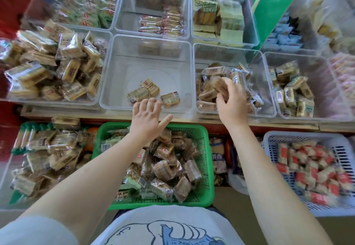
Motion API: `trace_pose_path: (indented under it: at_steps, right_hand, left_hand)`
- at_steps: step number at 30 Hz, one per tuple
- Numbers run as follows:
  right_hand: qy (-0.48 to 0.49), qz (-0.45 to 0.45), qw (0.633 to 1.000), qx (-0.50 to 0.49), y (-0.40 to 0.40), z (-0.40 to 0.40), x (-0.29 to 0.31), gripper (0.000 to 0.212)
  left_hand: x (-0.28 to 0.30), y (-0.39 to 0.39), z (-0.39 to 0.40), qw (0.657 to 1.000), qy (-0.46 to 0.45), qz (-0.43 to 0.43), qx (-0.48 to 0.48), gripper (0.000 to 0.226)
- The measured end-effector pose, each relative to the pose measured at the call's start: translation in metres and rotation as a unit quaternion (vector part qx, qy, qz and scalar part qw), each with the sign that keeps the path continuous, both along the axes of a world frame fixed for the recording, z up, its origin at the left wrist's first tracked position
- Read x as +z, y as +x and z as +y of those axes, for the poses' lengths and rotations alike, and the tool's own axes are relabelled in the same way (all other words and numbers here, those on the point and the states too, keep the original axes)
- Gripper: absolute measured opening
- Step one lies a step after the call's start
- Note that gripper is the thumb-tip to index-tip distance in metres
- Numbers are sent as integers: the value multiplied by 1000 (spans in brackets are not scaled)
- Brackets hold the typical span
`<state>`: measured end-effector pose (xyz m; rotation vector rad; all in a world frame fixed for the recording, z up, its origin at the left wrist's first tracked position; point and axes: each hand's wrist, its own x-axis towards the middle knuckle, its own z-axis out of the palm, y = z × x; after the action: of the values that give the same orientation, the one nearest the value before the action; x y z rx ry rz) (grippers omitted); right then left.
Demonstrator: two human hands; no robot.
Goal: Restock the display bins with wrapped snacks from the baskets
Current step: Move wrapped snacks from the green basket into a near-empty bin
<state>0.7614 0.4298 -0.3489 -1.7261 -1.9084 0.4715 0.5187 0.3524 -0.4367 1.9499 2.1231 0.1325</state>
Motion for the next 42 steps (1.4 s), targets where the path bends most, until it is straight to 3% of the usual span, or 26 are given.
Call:
trace_pose_path:
  at_steps: [3, 5, 7, 9, 12, 13, 15, 17, 18, 20, 22, 25, 29, 32, 34, 37, 42]
  right_hand:
    - [-187, -149, 968, 79, -8, 26, -34, 54]
    - [-235, -221, 941, 105, -11, 27, -50, 61]
    - [-206, -239, 945, 88, -15, 20, -55, 63]
    - [-103, -219, 969, 54, -22, -1, -52, 58]
    - [59, -102, 992, 41, -32, -55, -61, 30]
    - [26, -68, 996, 56, -34, -74, -67, 23]
    - [-168, -49, 982, 74, -35, -103, -90, 20]
    - [-340, -132, 926, 98, -29, -125, -122, 18]
    - [-379, -197, 897, 115, -25, -135, -137, 22]
    - [-409, -308, 849, 134, -17, -154, -162, 48]
    - [-402, -344, 840, 123, -15, -166, -172, 68]
    - [-418, -302, 852, 89, -20, -163, -174, 67]
    - [-472, -86, 877, 31, -19, -133, -132, 55]
    - [-406, 78, 910, 35, -16, -109, -76, 48]
    - [-320, 139, 937, 24, -13, -90, -42, 44]
    - [-218, 157, 963, -36, -7, -56, -10, 39]
    - [-156, 143, 971, -110, 3, -7, 5, 28]
  left_hand:
    - [1, 0, 0, 1000, -14, -2, -1, 61]
    - [1, 0, 0, 1000, -10, -6, -1, 64]
    - [0, -1, -1, 1000, -14, -4, -1, 70]
    - [-2, -1, 0, 1000, -22, 0, 0, 75]
    - [-5, -1, 0, 1000, -15, 3, 3, 78]
    - [-6, -1, 0, 1000, -11, 3, 0, 78]
    - [-7, -3, 0, 1000, -6, 3, -9, 78]
    - [-9, -4, 1, 1000, -7, 0, -17, 76]
    - [-9, -5, 1, 1000, -8, 0, -19, 76]
    - [-9, -5, 0, 1000, -12, 1, -24, 75]
    - [-8, -5, 0, 1000, -17, 5, -25, 75]
    - [-5, -5, 1, 999, -23, 6, -23, 75]
    - [-5, -4, 0, 999, -24, 13, -24, 75]
    - [-4, -3, 0, 999, -21, 19, -23, 75]
    - [-2, -2, -1, 999, -23, 16, -21, 76]
    - [3, -2, -1, 999, -33, 14, -21, 78]
    - [6, -3, 1, 998, -51, 9, -23, 80]
